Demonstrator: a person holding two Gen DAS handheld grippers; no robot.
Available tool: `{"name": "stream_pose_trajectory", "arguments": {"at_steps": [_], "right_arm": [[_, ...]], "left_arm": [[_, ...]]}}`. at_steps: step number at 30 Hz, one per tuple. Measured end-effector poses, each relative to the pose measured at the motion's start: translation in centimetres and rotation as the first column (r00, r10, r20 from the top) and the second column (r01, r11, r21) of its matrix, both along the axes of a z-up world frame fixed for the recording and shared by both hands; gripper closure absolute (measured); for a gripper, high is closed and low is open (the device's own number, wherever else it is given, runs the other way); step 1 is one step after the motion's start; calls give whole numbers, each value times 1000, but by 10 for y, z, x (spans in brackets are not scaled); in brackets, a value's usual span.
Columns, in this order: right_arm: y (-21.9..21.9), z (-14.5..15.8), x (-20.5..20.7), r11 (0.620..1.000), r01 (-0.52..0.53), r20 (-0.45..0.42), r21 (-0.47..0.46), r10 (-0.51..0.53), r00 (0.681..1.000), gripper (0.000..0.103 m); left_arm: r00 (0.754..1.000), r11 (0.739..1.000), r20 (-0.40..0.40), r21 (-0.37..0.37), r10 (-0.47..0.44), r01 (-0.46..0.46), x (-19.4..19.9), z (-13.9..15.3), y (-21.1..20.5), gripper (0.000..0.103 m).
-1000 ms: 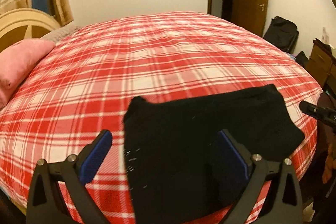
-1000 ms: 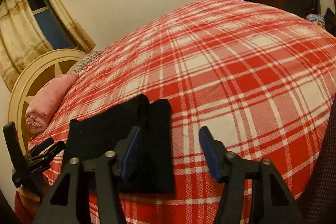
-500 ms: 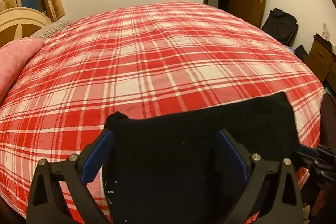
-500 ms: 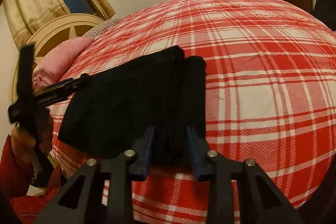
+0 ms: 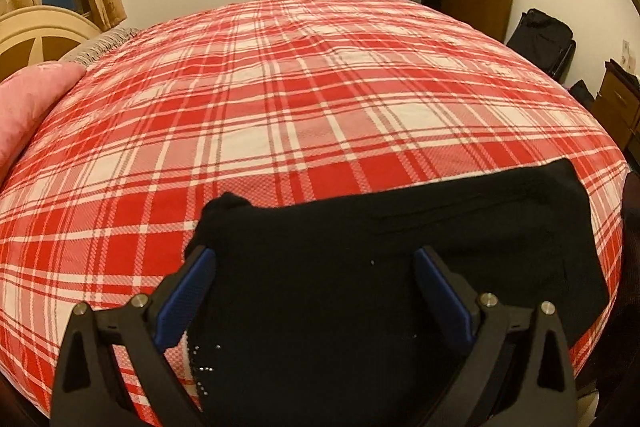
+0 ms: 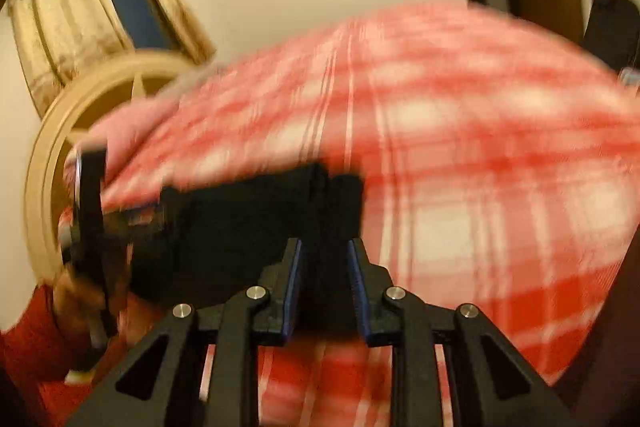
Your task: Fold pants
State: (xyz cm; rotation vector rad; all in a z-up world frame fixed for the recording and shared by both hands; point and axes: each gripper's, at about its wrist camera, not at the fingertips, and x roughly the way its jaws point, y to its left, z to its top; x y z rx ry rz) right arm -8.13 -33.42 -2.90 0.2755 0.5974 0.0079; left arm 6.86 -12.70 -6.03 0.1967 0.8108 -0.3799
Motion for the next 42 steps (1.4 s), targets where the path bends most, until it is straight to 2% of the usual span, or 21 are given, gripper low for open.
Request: {"name": "stream_pose_trajectory", "arguments": {"at_steps": [2, 5, 7, 9, 11, 13, 15, 17, 20, 22, 23, 25, 26, 27, 30, 32, 33, 34, 37, 40, 42], "right_arm": [[12, 3, 26, 998, -47, -3, -37, 47, 999, 78], [27, -8, 59, 993, -95, -39, -75, 92, 995, 78], [31, -25, 78, 990, -73, -98, -124, 61, 993, 80], [26, -35, 84, 987, -43, -89, -154, 29, 996, 81], [17, -37, 87, 993, 5, -107, -120, -18, 994, 80], [5, -40, 91, 996, 37, -130, -75, -46, 990, 70], [-3, -40, 89, 1000, 26, -122, -4, -27, 992, 69], [-2, -34, 85, 1000, 6, -112, -10, -7, 994, 69], [7, -15, 66, 1000, 19, -9, -16, -19, 1000, 69], [25, -2, 53, 998, -60, 46, -14, 61, 997, 69], [37, 2, 51, 993, -118, 58, -7, 119, 991, 69], [70, 3, 52, 960, -277, 59, 36, 275, 960, 69], [85, -1, 55, 940, -338, 45, 52, 336, 941, 69], [110, -8, 61, 907, -417, 15, 66, 417, 909, 69], [158, -32, 76, 846, -526, -44, 88, 531, 846, 69], [183, -50, 87, 823, -564, -96, 74, 569, 817, 69], [190, -59, 91, 830, -556, -126, 41, 557, 821, 69], [193, -60, 89, 832, -554, -106, 30, 554, 826, 67], [183, -42, 86, 834, -547, -78, 71, 551, 831, 67], [145, -15, 70, 891, -448, 17, 77, 448, 894, 65], [107, -2, 60, 947, -312, 62, 73, 308, 949, 50]], "left_arm": [[1000, 1000, 2, 1, 8, -8, 1, -1, -1, 1], [1000, 1000, 0, 4, 9, -9, 1, -1, -2, 1], [1000, 1000, -1, 3, 7, -7, 2, -2, 0, 0], [1000, 1000, -8, 1, 4, -4, 2, -4, 2, 0], [1000, 1000, -23, -8, 5, -5, 3, -4, 6, 0], [999, 999, -36, -33, 9, -11, 2, 3, 19, 1], [999, 997, -24, -71, 28, -29, -1, 15, 42, 1], [998, 996, -7, -72, 58, -59, 0, 24, 62, 1], [992, 990, 30, -73, 121, -118, 6, 39, 101, 1], [985, 984, 50, -71, 167, -163, 10, 44, 119, 1], [982, 981, 46, -72, 182, -179, 13, 44, 127, 1], [982, 980, 27, -81, 187, -184, 15, 41, 133, 1], [983, 981, 22, -79, 181, -179, 15, 39, 132, 1], [985, 984, 21, -69, 169, -167, 15, 37, 128, 1], [989, 989, 40, -21, 145, -144, 11, 34, 117, 1], [988, 988, 35, 8, 151, -151, 13, 31, 110, 1], [988, 989, 23, 4, 150, -150, 14, 29, 109, 1], [989, 989, 0, -15, 148, -148, 16, 27, 107, 1], [990, 989, -29, -47, 136, -137, 15, 23, 101, 1], [991, 991, -28, -33, 128, -129, 10, 18, 87, 1], [992, 992, -34, -19, 121, -121, 9, 11, 75, 1]]}}
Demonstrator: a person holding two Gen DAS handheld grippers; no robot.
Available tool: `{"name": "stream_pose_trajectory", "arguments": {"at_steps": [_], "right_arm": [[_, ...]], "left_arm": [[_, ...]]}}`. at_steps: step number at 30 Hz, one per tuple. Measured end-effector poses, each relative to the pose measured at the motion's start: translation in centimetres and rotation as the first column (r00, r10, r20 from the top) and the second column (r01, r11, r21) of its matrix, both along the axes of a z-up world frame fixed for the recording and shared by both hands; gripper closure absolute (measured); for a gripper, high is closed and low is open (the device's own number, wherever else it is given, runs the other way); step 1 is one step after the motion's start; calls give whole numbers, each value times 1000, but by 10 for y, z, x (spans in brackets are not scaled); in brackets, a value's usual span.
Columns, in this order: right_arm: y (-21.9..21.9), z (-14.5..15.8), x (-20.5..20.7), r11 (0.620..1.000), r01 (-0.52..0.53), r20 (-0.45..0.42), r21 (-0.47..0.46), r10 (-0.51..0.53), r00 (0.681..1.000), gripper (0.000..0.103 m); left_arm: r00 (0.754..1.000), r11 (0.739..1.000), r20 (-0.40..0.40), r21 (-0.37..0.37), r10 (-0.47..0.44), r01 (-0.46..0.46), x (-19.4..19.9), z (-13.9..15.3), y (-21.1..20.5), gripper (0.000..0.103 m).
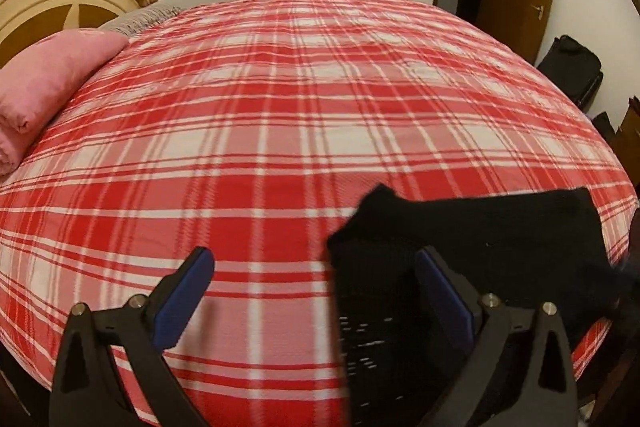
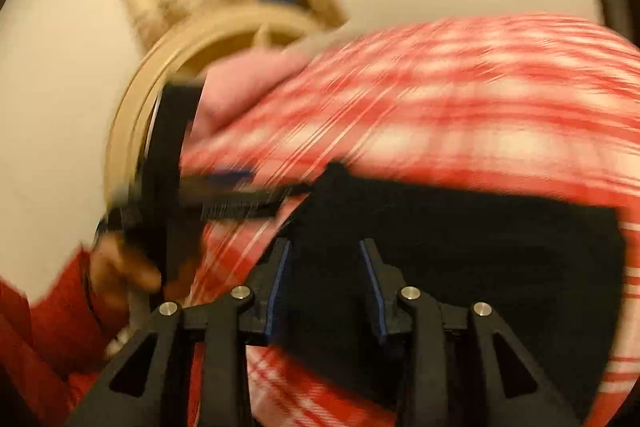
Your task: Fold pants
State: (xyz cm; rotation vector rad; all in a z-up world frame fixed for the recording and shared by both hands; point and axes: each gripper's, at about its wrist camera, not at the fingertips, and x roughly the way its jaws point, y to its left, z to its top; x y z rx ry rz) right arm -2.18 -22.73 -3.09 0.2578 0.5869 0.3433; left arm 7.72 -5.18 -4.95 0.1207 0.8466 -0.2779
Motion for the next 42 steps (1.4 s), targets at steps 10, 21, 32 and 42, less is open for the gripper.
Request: {"name": "stream_pose_trajectory", "arguments": {"at_steps": [10, 21, 32, 42], "right_arm": [[-119, -20, -29, 912, 404, -127, 68, -394, 910, 34], [-133, -42, -34, 883, 431, -203, 186, -394, 896, 34], [-131, -60, -37, 875, 439, -224, 205, -394, 891, 27], [-80, -59, -27, 942, 336, -180, 11, -328, 927, 23]], "left_arm": [[999, 1000, -35, 3, 23, -23, 2, -12, -12, 0], [998, 999, -52, -1, -43, 43, -16, -12, -29, 0], [992, 993, -125, -118, -13, -2, -19, -27, -24, 0], [992, 994, -128, -110, 12, -26, -19, -29, -25, 0]]}}
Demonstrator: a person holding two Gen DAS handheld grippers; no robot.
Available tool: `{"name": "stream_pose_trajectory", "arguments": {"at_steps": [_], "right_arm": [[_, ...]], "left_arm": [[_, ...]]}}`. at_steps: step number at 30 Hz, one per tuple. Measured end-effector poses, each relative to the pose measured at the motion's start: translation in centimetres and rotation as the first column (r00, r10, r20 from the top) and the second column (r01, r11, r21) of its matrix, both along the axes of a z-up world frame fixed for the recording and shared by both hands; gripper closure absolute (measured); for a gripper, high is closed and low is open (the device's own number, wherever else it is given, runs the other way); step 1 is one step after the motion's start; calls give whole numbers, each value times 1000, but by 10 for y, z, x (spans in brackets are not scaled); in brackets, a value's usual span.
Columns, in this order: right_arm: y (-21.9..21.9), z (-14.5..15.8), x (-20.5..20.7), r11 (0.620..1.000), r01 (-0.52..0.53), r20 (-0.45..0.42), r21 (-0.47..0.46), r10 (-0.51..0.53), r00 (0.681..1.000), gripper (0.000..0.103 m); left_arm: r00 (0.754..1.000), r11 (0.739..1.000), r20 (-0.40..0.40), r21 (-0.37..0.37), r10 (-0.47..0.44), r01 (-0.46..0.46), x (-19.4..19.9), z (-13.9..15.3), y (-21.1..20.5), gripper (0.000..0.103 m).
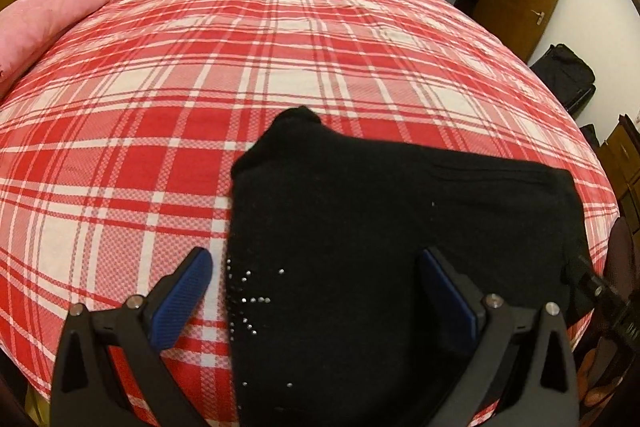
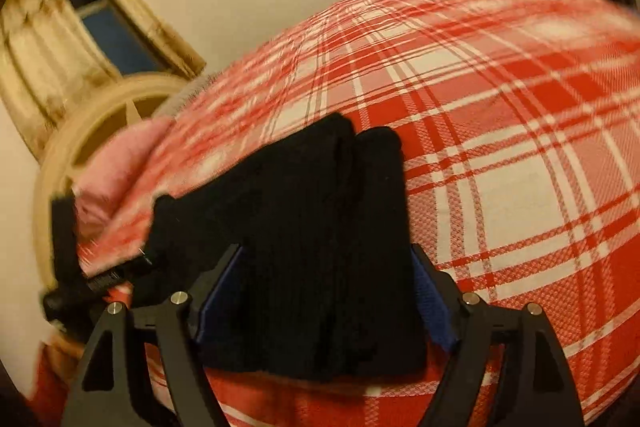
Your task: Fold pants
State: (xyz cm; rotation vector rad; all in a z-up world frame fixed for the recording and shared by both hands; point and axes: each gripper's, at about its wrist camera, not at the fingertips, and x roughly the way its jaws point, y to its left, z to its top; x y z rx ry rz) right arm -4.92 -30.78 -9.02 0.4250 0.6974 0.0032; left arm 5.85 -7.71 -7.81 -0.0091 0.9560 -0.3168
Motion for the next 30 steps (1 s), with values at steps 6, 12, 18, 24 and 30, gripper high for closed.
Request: {"name": "stream_pose_trajectory", "arguments": {"at_steps": [6, 12, 18, 24, 30], "right_arm": [[19, 7, 3, 992, -40, -45, -119, 35, 998, 59], [32, 10, 2, 975, -39, -54, -220, 28, 998, 64], [41, 22, -1, 966, -42, -41, -254, 33, 999, 66], [56, 50, -5, 953, -59, 20, -296, 67, 998, 67], [80, 79, 9, 936, -115, 67, -333, 146, 987, 68]], "left_arm": [[999, 999, 20, -9, -41, 41, -7, 5, -7, 22], [997, 998, 47, -7, -63, 63, -13, 13, -13, 55], [996, 999, 70, -16, -45, 46, -15, 22, -10, 81], [997, 998, 70, -46, -43, 46, -14, 28, -5, 86], [993, 996, 115, -91, -5, 16, -11, 50, 14, 87]]}}
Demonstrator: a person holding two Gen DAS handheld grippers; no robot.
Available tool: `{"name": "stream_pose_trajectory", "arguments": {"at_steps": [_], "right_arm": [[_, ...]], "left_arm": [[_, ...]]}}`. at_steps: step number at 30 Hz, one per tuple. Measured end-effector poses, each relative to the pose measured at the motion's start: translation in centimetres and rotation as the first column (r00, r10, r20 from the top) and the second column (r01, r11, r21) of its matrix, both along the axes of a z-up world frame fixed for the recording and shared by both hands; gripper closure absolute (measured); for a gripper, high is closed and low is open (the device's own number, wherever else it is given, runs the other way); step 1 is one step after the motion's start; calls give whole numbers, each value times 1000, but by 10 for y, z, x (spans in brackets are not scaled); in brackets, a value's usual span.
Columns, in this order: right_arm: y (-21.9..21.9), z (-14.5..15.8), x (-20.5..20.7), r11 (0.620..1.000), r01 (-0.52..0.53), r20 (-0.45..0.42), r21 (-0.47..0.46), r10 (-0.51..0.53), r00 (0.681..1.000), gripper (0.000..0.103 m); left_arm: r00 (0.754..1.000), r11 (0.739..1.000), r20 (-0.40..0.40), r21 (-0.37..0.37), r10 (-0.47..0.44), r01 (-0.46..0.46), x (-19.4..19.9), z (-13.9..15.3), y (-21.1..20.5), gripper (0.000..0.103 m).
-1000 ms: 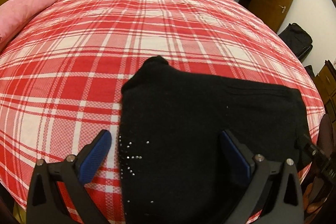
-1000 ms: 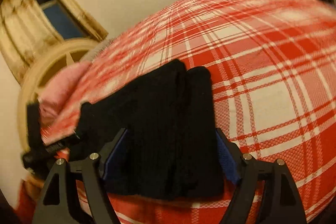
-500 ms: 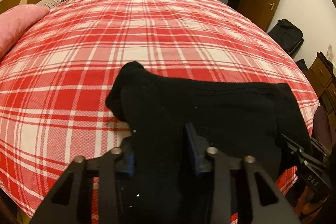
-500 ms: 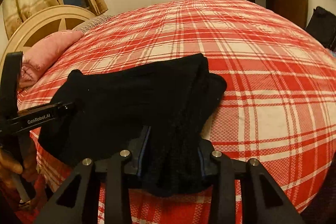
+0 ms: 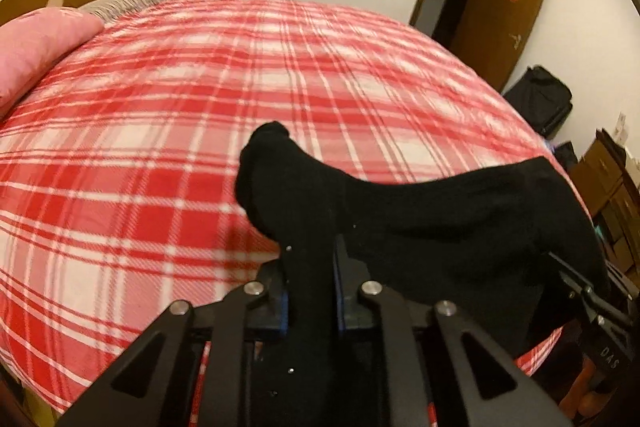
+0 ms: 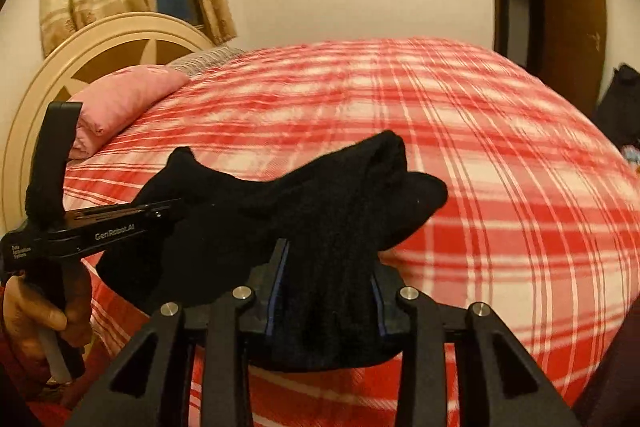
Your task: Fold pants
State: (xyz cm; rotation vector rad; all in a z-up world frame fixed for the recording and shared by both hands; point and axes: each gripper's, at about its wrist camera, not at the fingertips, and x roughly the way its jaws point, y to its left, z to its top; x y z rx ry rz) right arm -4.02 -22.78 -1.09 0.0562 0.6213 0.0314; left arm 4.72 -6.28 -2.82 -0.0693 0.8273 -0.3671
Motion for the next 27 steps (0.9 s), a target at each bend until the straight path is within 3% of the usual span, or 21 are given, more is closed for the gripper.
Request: {"name": "stream_pose_trajectory", "arguments": {"at_steps": [8, 14, 17, 22, 27], "right_arm": [[57, 31, 62, 981, -184, 78, -54, 188, 979, 69], [114, 47, 137, 943, -308, 133, -126, 324, 937, 69], [131, 44, 179, 934, -321, 144, -155, 343, 928, 69], [143, 17, 250, 932, -309, 72, -191, 327, 942, 69], [150, -36, 296, 919, -300, -96, -258, 284, 954, 69]], "left_arm": [[983, 985, 58, -9, 171, -171, 26, 24, 70, 87], [937, 945, 146, 36, 316, -325, 57, 46, 124, 87], [909, 919, 191, 61, 372, -389, 79, 49, 143, 87], [887, 889, 170, 90, 430, -448, 114, 30, 168, 86], [894, 884, 37, 132, 447, -448, 142, -14, 175, 82]]}}
